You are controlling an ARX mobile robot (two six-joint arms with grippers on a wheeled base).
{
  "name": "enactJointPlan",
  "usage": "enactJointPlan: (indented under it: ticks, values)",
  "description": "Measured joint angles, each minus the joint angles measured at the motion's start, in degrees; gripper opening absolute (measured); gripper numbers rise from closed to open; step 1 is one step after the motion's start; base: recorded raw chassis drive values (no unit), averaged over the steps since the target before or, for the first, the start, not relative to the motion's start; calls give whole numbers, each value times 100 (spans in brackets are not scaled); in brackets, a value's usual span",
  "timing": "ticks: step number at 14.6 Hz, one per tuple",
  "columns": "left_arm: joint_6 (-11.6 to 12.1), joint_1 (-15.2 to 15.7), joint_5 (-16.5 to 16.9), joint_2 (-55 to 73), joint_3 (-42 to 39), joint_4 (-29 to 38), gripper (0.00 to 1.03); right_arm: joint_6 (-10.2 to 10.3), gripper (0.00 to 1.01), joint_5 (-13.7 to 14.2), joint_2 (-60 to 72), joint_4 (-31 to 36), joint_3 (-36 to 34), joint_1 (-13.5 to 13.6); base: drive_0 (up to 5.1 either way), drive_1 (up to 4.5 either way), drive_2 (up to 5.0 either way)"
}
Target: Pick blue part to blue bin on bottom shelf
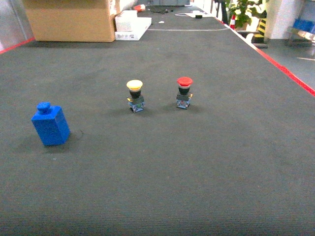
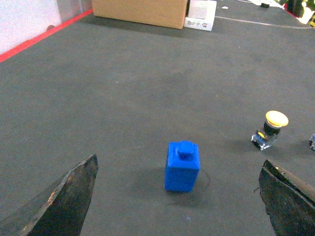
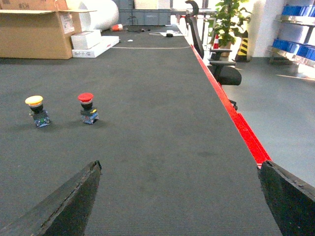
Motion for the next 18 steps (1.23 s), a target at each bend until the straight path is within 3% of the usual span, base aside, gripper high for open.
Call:
enactJointPlan:
  ticks: [2,4,12,18]
  values:
    - [247,221,450,1687,885,151,98,0,98,0,-2,2,0,0,0,0,0]
    - [411,234,741,2717,1652,-22,98,0,98,0,0,0,0,0,0,0,0]
    - [304,190,730,5034,3132,-188,98,0,98,-2,0,0,0,0,0,0,0]
    - [271,197,769,5285,3392,-315,51,0,98,-2,0,0,0,0,0,0,0]
